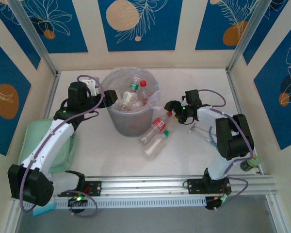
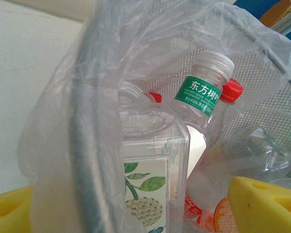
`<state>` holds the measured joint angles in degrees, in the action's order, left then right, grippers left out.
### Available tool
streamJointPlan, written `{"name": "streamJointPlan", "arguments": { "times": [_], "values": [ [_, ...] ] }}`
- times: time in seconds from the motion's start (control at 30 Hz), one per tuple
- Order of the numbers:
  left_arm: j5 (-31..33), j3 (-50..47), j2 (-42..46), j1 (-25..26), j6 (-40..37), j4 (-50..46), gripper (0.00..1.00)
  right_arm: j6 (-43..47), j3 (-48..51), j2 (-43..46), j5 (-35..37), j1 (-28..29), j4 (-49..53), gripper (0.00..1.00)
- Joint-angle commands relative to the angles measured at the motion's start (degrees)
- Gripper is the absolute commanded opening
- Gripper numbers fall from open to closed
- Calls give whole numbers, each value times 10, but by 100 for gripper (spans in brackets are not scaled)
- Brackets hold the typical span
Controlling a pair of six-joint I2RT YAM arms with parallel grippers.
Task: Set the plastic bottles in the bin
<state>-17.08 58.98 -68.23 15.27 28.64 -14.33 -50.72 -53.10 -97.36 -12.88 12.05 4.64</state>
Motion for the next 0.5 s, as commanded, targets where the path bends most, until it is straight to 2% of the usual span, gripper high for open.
{"name": "streamJointPlan", "arguments": {
  "times": [0.0,0.47],
  "values": [
    [-19,9,-9,10,-7,-7,84,-15,4,-11,-20,5,-20,77],
    [-12,11,-5,10,-12,-17,84,-28,-1,-54,-25,15,-50,63]
  ]
}}
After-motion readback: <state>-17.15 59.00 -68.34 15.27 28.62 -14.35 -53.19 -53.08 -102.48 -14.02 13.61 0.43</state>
